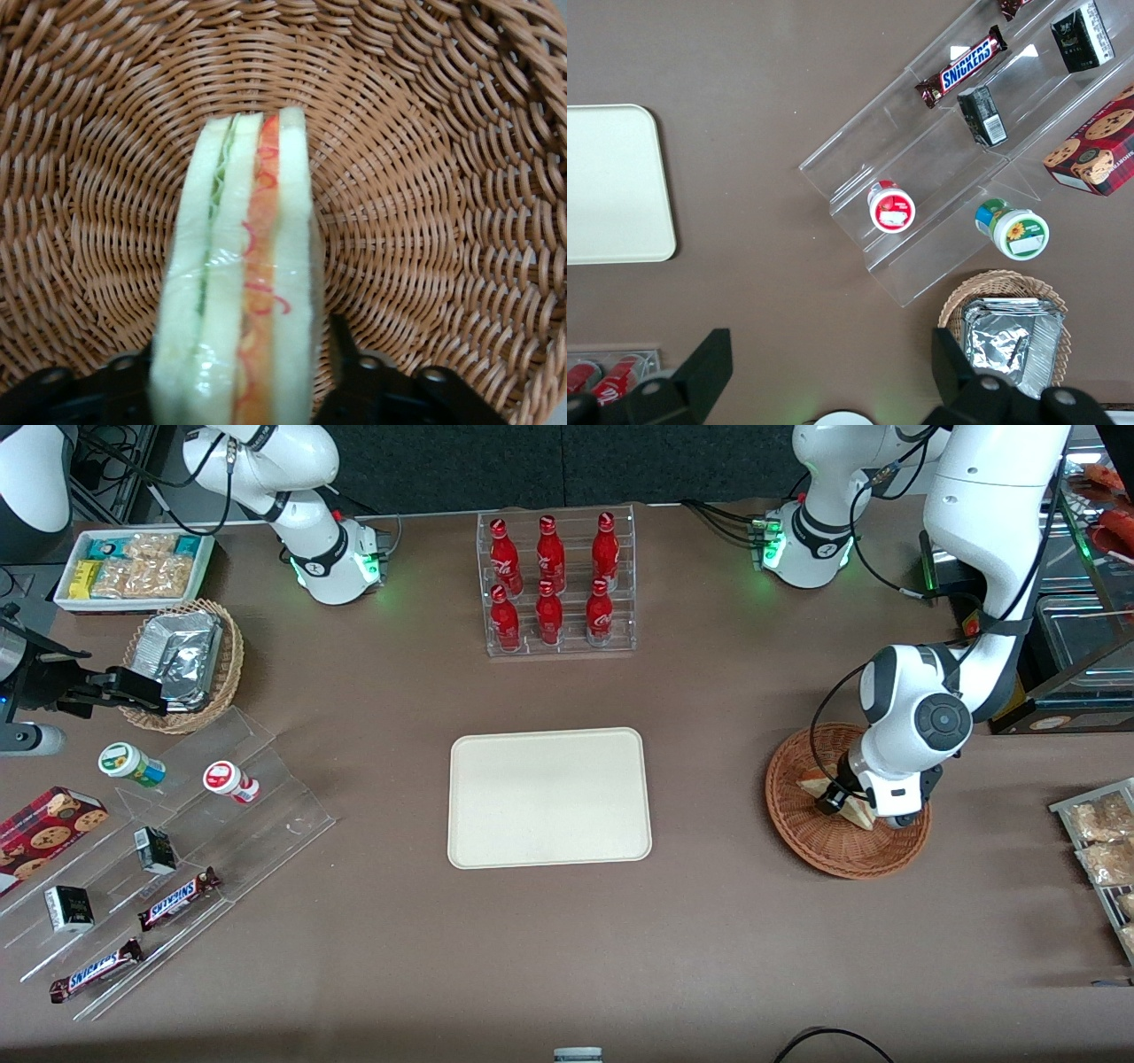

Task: Place sandwich from basket to tray
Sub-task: 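Lower the left gripper and close it on the triangular sandwich, then lift the sandwich and carry it over the cream tray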

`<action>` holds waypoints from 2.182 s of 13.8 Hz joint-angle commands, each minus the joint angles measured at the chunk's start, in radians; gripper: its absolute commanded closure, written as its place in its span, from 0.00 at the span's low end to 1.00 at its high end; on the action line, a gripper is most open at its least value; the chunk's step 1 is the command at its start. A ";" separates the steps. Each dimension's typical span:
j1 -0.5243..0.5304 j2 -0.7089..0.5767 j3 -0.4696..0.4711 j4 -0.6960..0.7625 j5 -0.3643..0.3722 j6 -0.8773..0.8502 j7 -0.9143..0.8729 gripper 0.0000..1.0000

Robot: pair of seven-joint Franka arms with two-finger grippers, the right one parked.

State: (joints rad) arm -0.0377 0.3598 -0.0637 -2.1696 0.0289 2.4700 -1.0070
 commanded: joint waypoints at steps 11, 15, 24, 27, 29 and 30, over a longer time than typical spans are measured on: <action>-0.027 -0.024 -0.237 0.432 0.025 -0.531 -0.074 0.94; -0.198 0.023 -0.248 0.494 0.039 -0.529 -0.081 0.95; -0.476 0.372 -0.249 0.862 0.123 -0.517 0.045 0.94; -0.521 0.456 -0.249 0.911 0.121 -0.468 0.088 0.94; -0.539 0.520 -0.246 0.976 0.124 -0.459 0.090 0.94; -0.544 0.548 -0.245 1.000 0.125 -0.450 0.090 0.94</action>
State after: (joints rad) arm -0.5561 0.8330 -0.3191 -1.2757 0.1386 2.0254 -0.9321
